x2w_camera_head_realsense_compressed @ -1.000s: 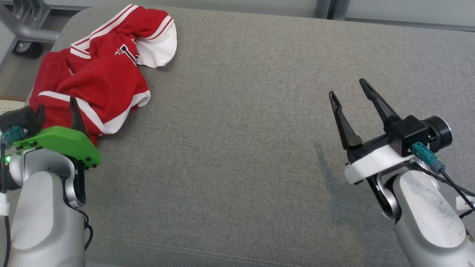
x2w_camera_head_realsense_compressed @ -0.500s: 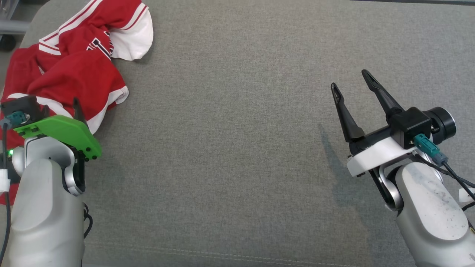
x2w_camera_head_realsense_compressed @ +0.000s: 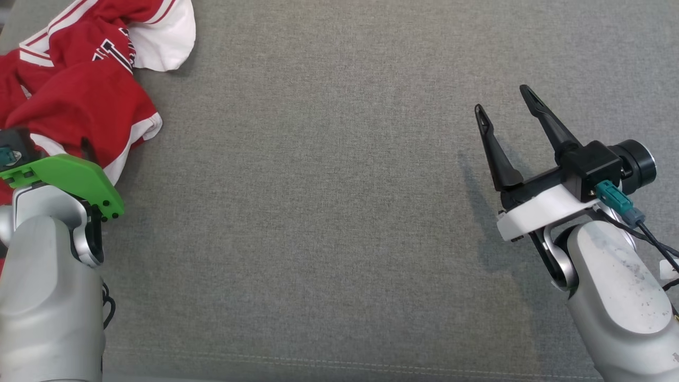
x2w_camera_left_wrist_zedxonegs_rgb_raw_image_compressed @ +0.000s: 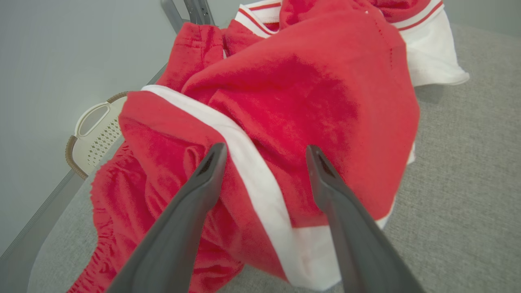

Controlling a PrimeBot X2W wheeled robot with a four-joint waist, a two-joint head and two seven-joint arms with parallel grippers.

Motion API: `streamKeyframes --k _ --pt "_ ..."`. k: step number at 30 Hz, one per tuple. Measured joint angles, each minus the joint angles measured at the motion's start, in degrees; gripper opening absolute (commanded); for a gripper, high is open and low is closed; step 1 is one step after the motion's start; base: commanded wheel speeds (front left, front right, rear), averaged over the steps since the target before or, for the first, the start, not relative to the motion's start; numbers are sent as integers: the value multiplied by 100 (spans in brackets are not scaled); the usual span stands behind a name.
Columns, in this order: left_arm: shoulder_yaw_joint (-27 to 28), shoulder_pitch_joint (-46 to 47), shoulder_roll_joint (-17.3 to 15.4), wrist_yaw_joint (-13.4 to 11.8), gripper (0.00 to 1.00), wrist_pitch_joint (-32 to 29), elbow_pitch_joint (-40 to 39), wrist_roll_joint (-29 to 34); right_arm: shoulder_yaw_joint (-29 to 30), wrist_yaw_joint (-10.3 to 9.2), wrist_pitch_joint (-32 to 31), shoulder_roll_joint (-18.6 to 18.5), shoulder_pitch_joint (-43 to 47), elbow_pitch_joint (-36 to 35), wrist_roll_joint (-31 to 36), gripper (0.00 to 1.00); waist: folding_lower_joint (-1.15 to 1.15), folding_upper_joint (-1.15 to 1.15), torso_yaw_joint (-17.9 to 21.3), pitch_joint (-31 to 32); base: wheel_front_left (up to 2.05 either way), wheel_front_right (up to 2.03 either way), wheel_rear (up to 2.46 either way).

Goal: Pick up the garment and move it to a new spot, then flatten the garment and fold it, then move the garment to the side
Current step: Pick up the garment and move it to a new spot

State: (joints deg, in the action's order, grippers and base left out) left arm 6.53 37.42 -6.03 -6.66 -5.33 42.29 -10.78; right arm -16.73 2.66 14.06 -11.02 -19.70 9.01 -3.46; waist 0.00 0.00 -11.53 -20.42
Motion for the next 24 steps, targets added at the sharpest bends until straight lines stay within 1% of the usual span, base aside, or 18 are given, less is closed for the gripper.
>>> streamKeyframes --k 10,11,12,13,14,15,18,24 --pt "102 261 45 -18 100 86 332 84 45 -7 0 -46 -102 7 18 100 0 0 82 -249 0 0 0" --pt "108 269 70 -18 89 91 364 91 51 -8 1 -52 -102 13 18 100 0 0 82 -258 0 0 0" --pt "118 271 92 -18 51 93 394 93 52 -8 1 -51 -102 18 18 100 0 0 82 -263 0 0 0" --pt "130 272 103 -19 32 119 436 97 51 -8 1 -49 -102 21 18 100 0 0 81 -267 0 0 0" --pt "162 274 107 -19 10 144 486 97 51 -8 2 -48 -103 26 18 100 0 0 81 -268 0 0 0" --pt "162 274 107 -19 0 144 486 97 51 -8 2 -48 -103 26 18 100 0 0 81 -268 0 0 0" --pt "263 279 112 -20 0 241 604 97 52 -10 3 -46 -103 90 18 100 0 0 77 -253 0 0 0" --pt "264 309 193 -26 0 575 645 96 80 -24 5 -30 -103 174 15 100 0 0 48 -143 0 0 0"
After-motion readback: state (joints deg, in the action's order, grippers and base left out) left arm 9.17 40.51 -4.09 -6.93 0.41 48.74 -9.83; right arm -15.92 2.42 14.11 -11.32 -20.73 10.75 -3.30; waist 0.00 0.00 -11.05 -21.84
